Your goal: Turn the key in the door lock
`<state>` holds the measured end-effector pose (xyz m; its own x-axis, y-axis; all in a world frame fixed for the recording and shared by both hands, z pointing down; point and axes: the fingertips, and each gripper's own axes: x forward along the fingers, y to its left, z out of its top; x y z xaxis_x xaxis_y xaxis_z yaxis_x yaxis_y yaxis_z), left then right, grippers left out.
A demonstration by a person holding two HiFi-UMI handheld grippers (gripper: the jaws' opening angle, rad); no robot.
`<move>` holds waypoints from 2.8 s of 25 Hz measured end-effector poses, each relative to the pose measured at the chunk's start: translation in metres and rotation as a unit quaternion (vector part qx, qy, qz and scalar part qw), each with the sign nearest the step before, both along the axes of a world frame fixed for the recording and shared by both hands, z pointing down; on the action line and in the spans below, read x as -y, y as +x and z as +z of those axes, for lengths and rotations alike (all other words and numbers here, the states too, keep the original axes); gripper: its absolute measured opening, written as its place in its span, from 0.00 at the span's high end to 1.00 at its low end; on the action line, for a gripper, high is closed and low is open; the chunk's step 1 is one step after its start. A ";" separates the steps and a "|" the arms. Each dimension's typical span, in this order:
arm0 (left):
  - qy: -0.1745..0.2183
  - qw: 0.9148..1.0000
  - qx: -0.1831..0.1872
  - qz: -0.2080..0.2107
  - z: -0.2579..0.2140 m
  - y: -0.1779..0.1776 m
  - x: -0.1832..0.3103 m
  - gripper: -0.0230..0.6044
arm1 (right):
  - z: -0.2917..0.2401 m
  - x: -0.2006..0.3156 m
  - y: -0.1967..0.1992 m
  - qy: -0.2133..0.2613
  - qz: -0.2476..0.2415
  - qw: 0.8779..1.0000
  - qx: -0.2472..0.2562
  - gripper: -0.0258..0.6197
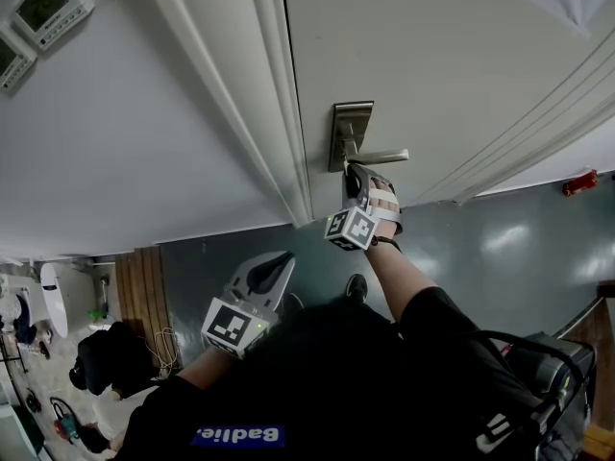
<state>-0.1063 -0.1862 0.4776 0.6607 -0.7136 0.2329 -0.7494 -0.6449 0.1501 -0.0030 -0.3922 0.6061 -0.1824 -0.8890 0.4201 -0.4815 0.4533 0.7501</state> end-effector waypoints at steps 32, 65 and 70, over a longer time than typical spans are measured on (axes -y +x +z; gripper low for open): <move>-0.007 1.000 -0.009 -0.009 -0.002 -0.006 0.004 0.94 | -0.005 0.003 0.004 -0.308 0.130 0.595 0.731 0.90; -0.014 0.999 -0.023 0.018 -0.004 0.011 -0.013 0.94 | -0.012 -0.024 0.012 -0.396 0.032 0.362 0.843 0.65; 0.000 0.998 -0.042 0.049 -0.007 0.006 -0.027 0.94 | -0.034 -0.092 0.006 -0.368 -0.014 0.489 0.790 0.65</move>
